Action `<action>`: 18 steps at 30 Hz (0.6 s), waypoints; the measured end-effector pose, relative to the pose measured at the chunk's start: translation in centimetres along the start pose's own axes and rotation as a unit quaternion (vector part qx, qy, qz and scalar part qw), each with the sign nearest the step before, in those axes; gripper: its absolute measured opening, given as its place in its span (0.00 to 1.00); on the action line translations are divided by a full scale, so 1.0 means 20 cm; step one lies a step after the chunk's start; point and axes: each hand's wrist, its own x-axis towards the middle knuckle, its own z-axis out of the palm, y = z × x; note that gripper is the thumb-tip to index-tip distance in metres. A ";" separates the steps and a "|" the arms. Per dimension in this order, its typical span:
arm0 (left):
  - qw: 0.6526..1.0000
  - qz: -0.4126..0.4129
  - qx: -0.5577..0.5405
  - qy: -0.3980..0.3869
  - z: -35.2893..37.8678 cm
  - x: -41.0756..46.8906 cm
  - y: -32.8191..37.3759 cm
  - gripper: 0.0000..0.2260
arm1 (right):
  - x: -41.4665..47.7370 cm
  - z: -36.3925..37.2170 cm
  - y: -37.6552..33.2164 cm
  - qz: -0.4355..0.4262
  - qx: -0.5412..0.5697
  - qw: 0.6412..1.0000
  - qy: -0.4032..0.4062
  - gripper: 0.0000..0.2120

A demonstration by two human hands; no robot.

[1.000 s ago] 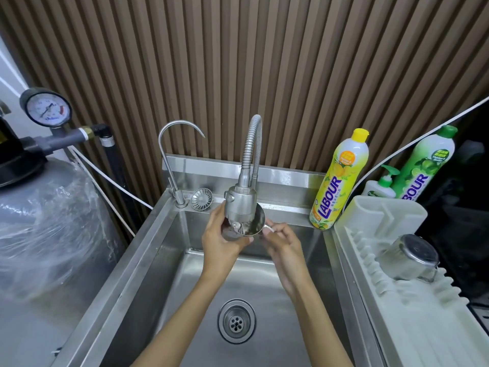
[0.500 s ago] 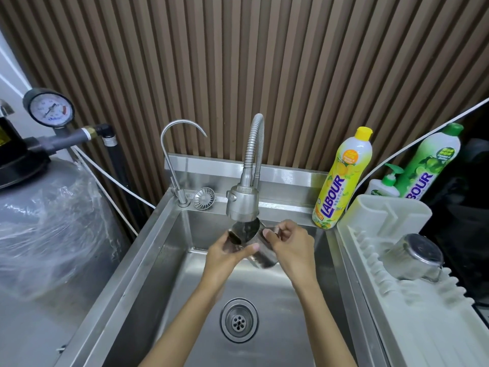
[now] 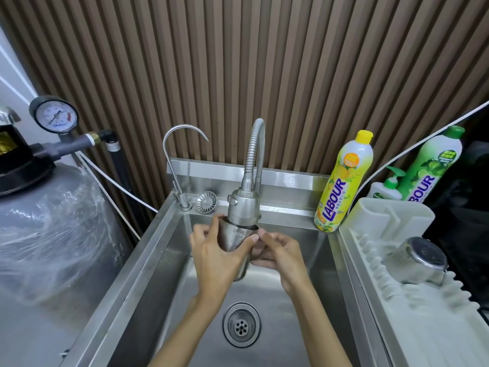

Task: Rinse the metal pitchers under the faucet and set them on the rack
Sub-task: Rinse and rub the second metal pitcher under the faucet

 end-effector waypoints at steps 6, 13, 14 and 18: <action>0.979 -0.116 -0.121 -0.119 0.04 -0.05 -0.06 0.29 | -0.09 0.01 -0.13 -0.168 -0.358 0.908 0.140 0.10; 0.951 -0.096 -0.249 -0.159 0.07 0.12 -0.02 0.39 | -0.04 0.01 -0.08 -0.201 -0.114 0.971 0.068 0.09; 0.959 -0.069 -0.235 -0.143 0.06 0.13 -0.01 0.40 | -0.01 0.01 -0.05 -0.178 -0.063 0.981 0.045 0.10; 0.986 0.008 -0.142 -0.092 0.02 0.11 0.02 0.40 | 0.05 0.02 0.06 -0.046 0.137 0.989 -0.033 0.08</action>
